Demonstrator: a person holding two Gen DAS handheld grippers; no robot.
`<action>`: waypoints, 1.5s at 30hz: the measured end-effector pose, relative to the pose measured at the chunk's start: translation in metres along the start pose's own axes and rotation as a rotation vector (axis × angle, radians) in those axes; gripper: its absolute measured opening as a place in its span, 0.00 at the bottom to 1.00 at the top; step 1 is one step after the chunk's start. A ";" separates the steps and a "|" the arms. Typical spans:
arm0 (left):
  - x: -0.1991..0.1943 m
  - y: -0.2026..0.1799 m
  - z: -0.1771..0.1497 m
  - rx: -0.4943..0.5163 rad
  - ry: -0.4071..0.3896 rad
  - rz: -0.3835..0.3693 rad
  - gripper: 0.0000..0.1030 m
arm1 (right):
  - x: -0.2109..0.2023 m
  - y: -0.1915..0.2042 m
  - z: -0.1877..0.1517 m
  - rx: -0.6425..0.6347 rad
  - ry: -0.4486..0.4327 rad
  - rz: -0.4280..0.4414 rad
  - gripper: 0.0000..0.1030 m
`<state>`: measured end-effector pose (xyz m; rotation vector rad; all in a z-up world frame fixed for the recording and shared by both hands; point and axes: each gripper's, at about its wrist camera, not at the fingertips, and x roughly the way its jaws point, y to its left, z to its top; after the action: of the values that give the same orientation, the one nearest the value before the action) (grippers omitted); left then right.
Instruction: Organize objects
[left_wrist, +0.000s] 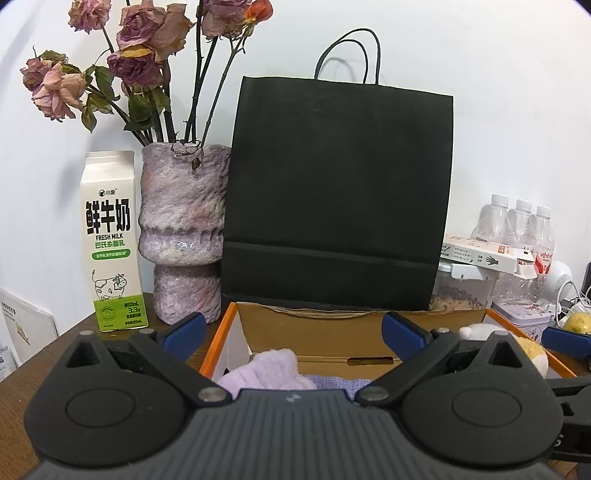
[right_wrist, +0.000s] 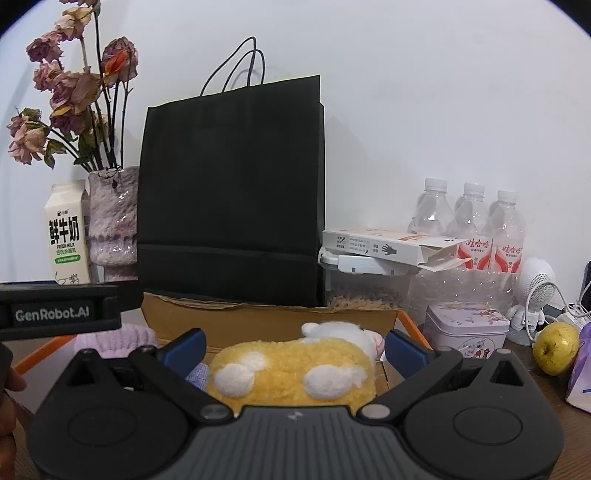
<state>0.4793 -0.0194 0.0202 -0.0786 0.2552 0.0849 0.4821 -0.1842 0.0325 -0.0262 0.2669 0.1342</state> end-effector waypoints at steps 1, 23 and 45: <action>-0.001 0.000 0.000 -0.002 -0.001 0.000 1.00 | 0.000 0.000 0.000 -0.002 -0.001 0.000 1.00; -0.060 0.004 -0.014 -0.026 -0.034 0.029 1.00 | -0.056 -0.002 -0.010 -0.009 -0.027 0.004 1.00; -0.236 0.017 -0.060 -0.006 0.003 0.041 1.00 | -0.238 0.012 -0.044 -0.011 -0.019 0.019 1.00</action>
<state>0.2351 -0.0254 0.0211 -0.0798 0.2597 0.1269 0.2417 -0.2051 0.0525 -0.0338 0.2475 0.1549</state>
